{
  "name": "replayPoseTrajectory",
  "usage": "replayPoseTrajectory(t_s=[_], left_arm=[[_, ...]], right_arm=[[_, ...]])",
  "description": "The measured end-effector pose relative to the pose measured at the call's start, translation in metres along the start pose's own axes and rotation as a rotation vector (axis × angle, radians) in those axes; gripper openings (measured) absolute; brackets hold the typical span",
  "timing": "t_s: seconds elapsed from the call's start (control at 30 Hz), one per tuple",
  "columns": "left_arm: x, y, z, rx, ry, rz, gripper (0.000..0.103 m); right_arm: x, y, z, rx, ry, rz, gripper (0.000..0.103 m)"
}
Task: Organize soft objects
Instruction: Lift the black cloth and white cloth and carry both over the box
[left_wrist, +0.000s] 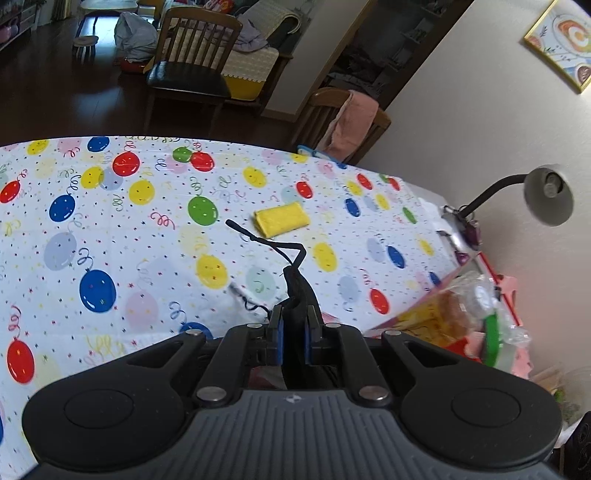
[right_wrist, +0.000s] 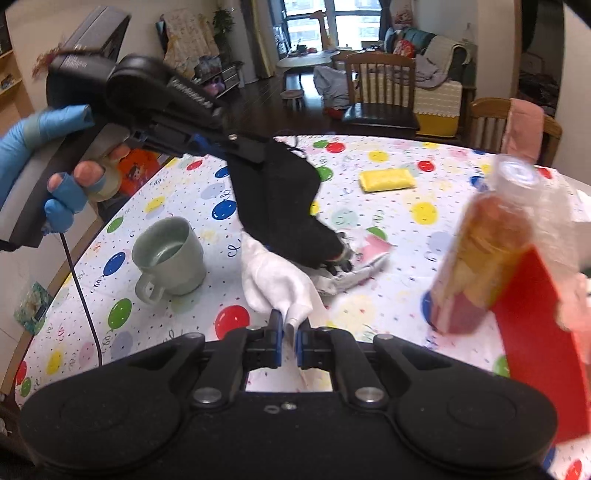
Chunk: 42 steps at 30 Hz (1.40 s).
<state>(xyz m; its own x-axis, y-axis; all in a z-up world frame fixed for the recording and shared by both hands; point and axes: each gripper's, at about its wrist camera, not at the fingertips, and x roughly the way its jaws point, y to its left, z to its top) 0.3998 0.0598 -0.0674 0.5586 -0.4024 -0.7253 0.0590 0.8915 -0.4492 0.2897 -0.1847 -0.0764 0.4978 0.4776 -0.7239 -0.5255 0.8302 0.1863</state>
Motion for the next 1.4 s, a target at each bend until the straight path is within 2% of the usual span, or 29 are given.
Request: replayPoseTrajectory(t_s=[0.3,0.7,1.07,1.4], left_arm=[[-0.045,-0.026,-0.013,-0.012,-0.062,-0.071,0.01],[-0.089,-0.076,-0.017,-0.002,-0.128,-0.153,0.01],[-0.083,-0.151,-0.024,0.096,-0.107,-0.235,0.01],[-0.048,-0.239,-0.025,0.193,-0.081,-0.316,0.01]], right_arm=[[-0.062,-0.018,-0.023,0.033,-0.042,-0.018,0.006],[-0.131,-0.062,-0.033,0.104,-0.111,-0.073,0.006],[-0.18,-0.117,-0.034,0.163,-0.131,-0.146,0.006],[-0.202,-0.183,-0.033,0.194,-0.165,-0.257,0.006]])
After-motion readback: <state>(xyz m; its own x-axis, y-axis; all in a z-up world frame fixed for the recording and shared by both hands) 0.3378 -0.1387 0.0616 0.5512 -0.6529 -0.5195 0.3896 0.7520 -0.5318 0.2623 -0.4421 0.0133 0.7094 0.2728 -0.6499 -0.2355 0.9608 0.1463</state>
